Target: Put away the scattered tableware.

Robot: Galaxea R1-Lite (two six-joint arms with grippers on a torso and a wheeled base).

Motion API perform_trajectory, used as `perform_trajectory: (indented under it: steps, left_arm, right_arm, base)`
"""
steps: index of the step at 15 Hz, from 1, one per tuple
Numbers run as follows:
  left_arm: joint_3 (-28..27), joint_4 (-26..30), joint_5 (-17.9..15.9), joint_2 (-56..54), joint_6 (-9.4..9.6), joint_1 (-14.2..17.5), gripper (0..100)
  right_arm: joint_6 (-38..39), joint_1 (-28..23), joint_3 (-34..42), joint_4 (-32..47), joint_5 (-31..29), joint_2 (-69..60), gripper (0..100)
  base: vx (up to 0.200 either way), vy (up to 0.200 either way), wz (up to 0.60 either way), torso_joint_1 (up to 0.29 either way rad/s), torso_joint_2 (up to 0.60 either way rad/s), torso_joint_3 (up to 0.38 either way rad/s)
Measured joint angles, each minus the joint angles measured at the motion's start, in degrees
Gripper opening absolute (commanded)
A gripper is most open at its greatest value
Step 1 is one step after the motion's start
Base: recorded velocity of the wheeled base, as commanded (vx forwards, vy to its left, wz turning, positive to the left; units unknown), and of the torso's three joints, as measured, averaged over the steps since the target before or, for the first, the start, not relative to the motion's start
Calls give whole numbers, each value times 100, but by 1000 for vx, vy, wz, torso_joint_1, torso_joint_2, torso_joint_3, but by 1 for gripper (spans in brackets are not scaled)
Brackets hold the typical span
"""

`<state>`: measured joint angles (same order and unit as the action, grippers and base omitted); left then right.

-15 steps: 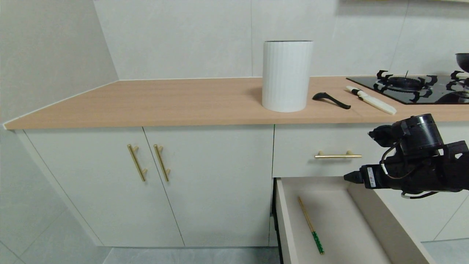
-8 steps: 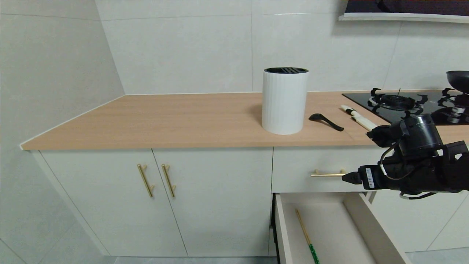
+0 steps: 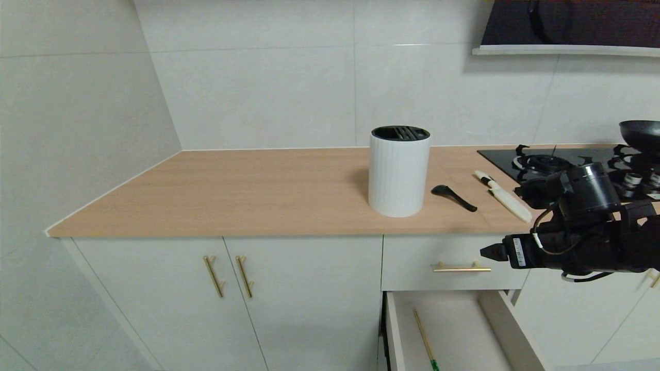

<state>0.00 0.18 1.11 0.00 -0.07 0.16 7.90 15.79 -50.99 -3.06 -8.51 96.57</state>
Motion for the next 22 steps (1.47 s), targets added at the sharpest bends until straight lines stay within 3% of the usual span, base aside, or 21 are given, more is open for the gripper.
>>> perform_trajectory:
  steps: [8,13,18,22]
  left_arm:
    - [0,0,1,0,0,0,100]
    - [0,0,1,0,0,0,100]
    - [0,0,0,0,0,0,100]
    - [0,-2,1,0,0,0,100]
  right_arm:
    - [11,44,-13,-41,24,11,100]
    - [-98,-91,-256,-684,63,266,100]
    - [-1068,-534,-1849,-1086,299,1492,100]
    - [-1417,-859,-2894,-1143,1474,2428,100]
  base:
    - [0,0,0,96,-215,-122]
    - [0,0,0,0,0,0]
    - [0,0,0,0,0,0]
    - [0,0,0,0,0,0]
